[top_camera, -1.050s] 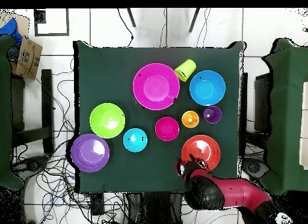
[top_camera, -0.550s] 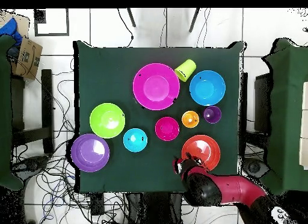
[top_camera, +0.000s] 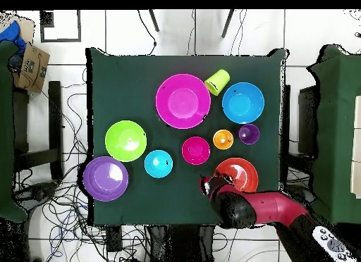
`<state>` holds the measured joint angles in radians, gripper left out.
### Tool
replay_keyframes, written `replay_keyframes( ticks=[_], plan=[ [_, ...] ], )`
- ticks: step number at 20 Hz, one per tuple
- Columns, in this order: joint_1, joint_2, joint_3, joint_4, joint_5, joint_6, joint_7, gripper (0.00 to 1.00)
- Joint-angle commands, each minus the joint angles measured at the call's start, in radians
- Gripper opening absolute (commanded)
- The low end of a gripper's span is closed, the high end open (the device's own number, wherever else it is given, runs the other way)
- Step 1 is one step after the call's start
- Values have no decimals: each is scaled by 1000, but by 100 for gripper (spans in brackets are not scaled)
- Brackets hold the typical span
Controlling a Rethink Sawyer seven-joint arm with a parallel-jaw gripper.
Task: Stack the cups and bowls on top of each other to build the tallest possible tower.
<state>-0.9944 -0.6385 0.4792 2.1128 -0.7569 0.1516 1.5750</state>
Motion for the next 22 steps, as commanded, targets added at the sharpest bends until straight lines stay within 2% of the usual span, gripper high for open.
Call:
replay_keyframes(
  ticks=[1, 8, 18, 22],
  plan=[
    [35, 67, 102, -131, -102, 135, -167, 100],
    [40, 74, 155, -177, -159, 234, -279, 100],
    [28, 36, 191, -186, -197, 310, -282, 100],
    [36, -22, 201, -184, -196, 348, -289, 100]
  ],
)
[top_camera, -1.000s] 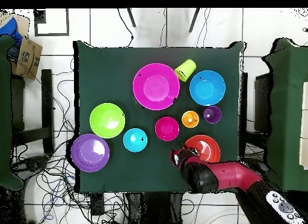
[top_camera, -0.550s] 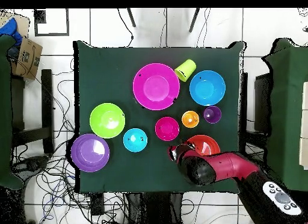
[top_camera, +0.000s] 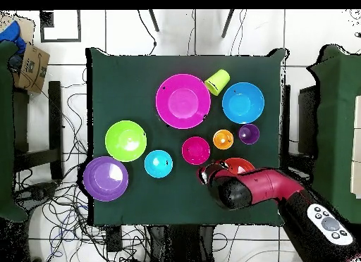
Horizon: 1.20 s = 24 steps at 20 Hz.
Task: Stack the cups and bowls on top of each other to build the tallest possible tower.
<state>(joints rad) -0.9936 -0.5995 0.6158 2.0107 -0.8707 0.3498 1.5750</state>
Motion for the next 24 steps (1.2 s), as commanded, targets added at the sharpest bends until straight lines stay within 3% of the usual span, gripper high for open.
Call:
replay_keyframes(
  ticks=[1, 5, 12, 18, 24],
  plan=[
    [41, -78, 62, -81, -84, 155, -282, 100],
    [70, -139, 34, -73, -104, 146, -206, 100],
    [77, -213, 56, -69, -100, 159, -230, 100],
    [51, -139, 107, -98, -107, 166, -305, 100],
    [40, -35, 86, -118, -165, 75, -221, 100]
  ],
)
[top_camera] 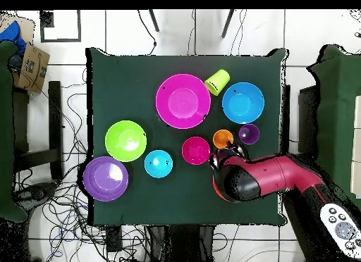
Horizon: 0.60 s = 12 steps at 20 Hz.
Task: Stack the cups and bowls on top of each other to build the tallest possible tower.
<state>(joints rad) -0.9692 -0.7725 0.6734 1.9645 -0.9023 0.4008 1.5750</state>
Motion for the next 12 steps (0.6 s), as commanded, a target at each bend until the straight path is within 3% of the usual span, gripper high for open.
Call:
replay_keyframes(
  ticks=[1, 5, 12],
  plan=[
    [13, 152, 22, -75, -142, 8, -200, 100],
    [8, 187, -16, -83, -157, -47, -102, 100],
    [-45, 235, -17, -89, -135, -71, -60, 100]
  ],
)
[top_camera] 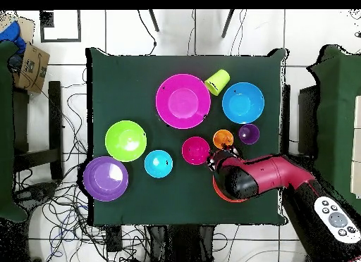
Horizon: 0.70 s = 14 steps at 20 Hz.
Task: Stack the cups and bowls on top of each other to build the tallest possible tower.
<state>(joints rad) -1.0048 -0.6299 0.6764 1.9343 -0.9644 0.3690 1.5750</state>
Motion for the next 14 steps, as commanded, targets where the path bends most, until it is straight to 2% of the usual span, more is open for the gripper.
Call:
replay_keyframes(
  ticks=[1, 4, 10, 14],
  plan=[
    [-21, 105, -12, -61, -72, -45, -67, 100],
    [-44, 147, 5, -73, -78, -46, -97, 100],
    [-72, 170, 32, -87, -84, -25, -147, 100],
    [-81, 168, 31, -80, -93, -30, -141, 100]
  ],
)
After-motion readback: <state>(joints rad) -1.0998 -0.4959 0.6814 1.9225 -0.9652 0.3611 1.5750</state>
